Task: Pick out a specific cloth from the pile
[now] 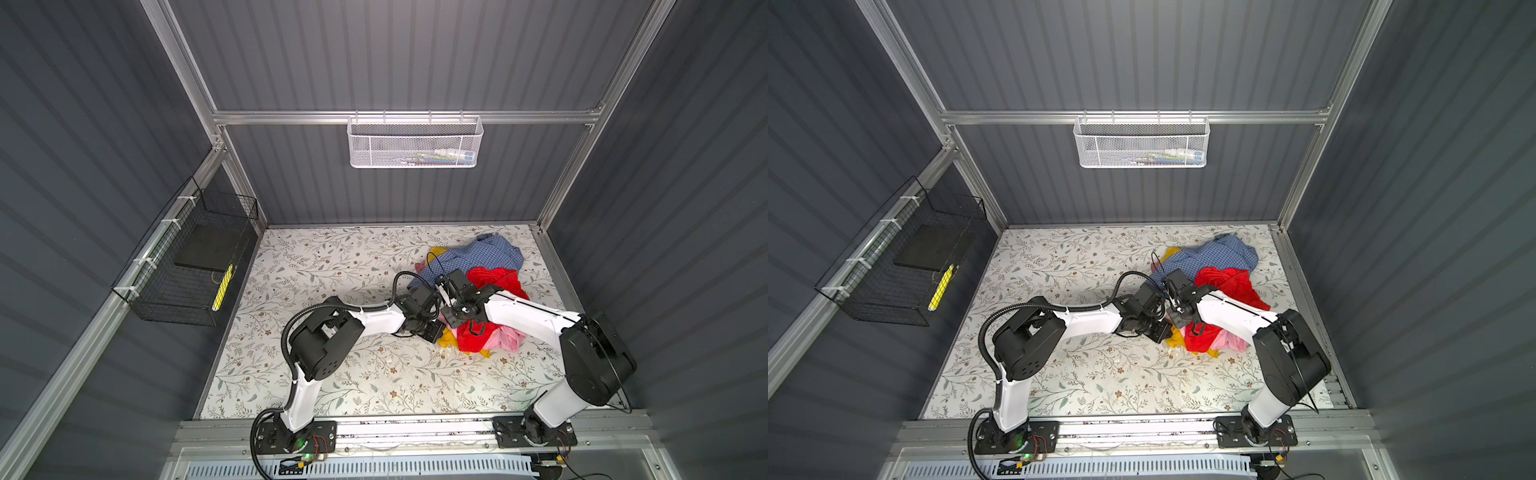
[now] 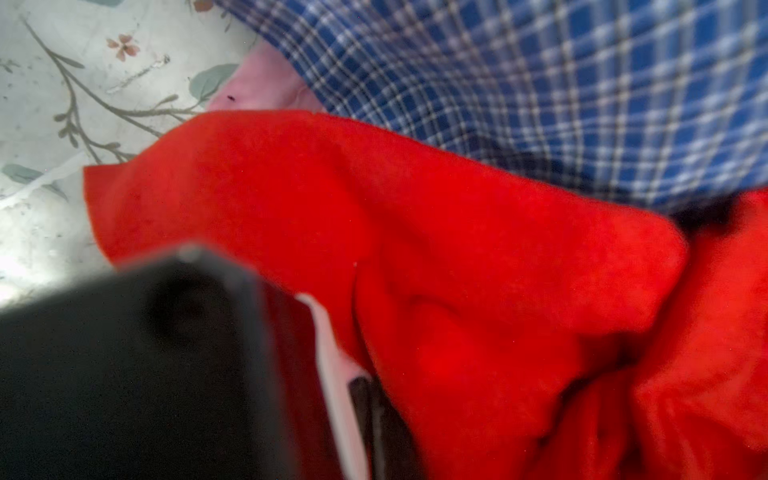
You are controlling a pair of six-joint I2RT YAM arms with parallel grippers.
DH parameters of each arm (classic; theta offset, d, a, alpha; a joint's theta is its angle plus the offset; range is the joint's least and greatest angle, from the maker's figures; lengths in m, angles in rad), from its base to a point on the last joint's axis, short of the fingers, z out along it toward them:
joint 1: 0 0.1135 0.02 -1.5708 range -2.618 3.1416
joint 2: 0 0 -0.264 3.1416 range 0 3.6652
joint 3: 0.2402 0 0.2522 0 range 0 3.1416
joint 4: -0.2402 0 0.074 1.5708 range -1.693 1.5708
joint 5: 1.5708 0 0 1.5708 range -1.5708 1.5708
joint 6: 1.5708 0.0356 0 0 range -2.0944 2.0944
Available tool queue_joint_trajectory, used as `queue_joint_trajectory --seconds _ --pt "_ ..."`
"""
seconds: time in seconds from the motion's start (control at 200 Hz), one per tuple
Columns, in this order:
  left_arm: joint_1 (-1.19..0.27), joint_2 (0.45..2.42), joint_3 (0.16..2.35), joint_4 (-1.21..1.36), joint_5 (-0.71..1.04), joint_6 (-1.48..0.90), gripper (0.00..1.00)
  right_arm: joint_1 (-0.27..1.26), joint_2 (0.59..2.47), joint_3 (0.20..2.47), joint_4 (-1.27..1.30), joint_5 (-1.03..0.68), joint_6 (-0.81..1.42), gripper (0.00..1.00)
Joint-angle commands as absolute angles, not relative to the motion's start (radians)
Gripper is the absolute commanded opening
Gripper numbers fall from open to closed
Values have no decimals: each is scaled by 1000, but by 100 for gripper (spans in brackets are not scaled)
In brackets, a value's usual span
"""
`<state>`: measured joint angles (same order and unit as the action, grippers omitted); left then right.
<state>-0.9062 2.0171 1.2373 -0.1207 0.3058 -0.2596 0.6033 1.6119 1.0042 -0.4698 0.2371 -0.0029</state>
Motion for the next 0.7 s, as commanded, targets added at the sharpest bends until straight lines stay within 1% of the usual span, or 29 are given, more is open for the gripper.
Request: queue_joint_trajectory --seconds 0.0,0.08,0.215,0.415,0.435,0.485,0.555,0.58,0.625,0.695 --pt "-908 1946 1174 -147 231 -249 0 598 1616 990 -437 258 1 13" --pt "-905 1862 1135 -152 159 -254 0 588 1604 984 -433 256 5 17" --pt "-904 1729 1083 -165 68 -268 0 566 1587 974 -417 237 18 19" --pt "-889 1633 1063 -253 -19 -282 0 554 1589 975 -413 239 23 21" --pt "-886 1623 1063 -264 -32 -283 0 553 1590 976 -414 244 21 23" --pt "-876 1590 1059 -285 -64 -283 0 549 1599 974 -413 262 23 31" --pt "-859 1530 1055 -304 -101 -281 0 537 1602 973 -418 278 26 38" --pt "-854 1507 1055 -312 -119 -279 0 532 1599 972 -418 278 29 45" --pt "-847 1468 1058 -329 -151 -270 0 521 1590 968 -413 272 32 52" --pt "-841 1417 1084 -368 -207 -253 0 509 1578 965 -410 260 37 58"
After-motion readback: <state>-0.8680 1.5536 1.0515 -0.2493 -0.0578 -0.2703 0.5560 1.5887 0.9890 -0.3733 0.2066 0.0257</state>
